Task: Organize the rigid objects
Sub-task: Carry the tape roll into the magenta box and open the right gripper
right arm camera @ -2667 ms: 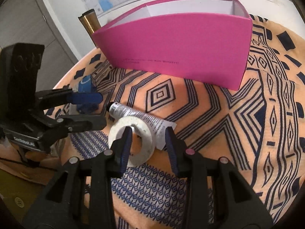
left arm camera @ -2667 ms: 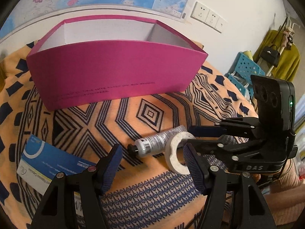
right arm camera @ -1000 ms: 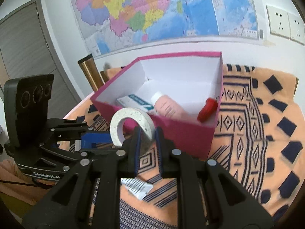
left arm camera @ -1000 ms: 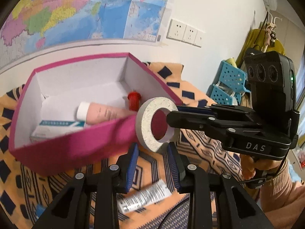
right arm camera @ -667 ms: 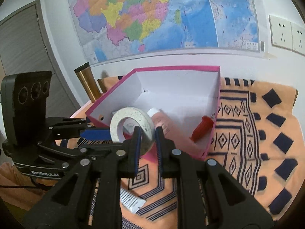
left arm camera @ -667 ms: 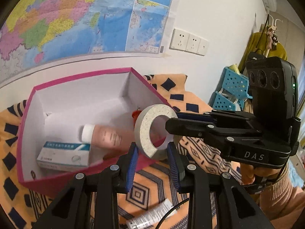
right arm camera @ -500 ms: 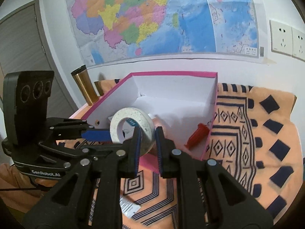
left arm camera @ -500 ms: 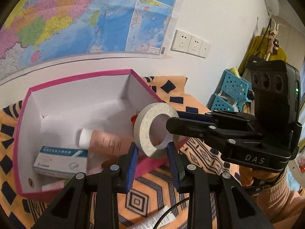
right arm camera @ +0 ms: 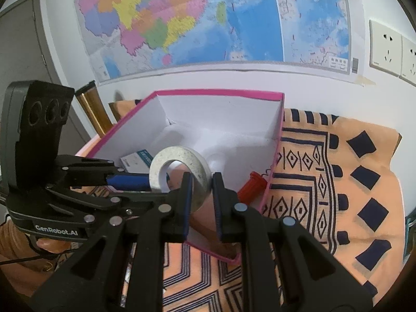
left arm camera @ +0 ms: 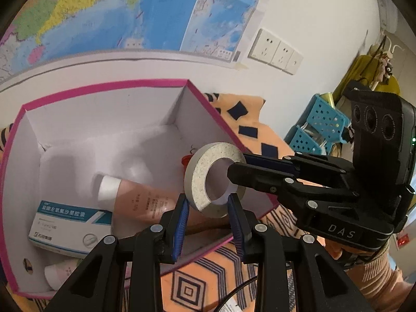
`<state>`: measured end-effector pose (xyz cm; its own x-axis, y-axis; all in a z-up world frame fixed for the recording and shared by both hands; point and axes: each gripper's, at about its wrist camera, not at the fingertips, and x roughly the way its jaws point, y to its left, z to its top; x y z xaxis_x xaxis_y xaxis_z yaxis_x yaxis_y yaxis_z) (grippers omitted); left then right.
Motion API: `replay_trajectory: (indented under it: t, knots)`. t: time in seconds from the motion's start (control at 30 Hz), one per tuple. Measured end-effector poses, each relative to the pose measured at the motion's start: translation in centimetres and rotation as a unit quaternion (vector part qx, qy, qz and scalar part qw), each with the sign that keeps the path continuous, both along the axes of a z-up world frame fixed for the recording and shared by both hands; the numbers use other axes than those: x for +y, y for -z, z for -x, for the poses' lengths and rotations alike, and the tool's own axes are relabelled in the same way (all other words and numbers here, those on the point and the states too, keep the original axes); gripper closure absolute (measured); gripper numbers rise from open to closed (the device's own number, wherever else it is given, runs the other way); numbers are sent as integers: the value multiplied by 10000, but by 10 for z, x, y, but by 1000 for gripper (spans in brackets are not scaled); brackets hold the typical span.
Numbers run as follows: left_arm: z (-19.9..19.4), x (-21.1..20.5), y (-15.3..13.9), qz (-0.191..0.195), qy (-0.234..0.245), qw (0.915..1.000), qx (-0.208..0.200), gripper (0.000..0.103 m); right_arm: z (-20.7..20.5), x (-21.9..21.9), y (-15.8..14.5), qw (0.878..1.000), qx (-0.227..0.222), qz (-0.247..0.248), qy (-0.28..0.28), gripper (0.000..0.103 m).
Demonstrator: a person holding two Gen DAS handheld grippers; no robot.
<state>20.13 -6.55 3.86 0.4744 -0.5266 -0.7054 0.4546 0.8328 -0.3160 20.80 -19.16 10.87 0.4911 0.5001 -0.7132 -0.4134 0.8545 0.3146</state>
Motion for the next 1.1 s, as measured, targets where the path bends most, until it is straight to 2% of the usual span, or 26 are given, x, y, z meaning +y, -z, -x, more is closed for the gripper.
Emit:
replay_trajectory:
  t: [0.33, 0.5, 0.6, 0.93, 1.1]
  knots:
    - [-12, -5, 14, -88, -14, 9997, 215, 72, -7, 2, 15, 9988, 237, 418, 63, 85]
    - [-12, -4, 16, -228, -84, 9996, 151, 72, -6, 2, 18, 9979, 259, 580, 157, 83]
    - [-4, 2, 13, -252, -173, 9995, 30, 72, -3, -1, 12, 9977, 123, 597, 301, 79]
    - [39, 29, -6, -403, -555, 9954, -668, 66, 24, -19, -9, 9991, -92, -117, 397, 75]
    - [60, 36, -10, -450, -681, 9927, -891, 58, 39, -18, -12, 9985, -54, -461, 281, 73]
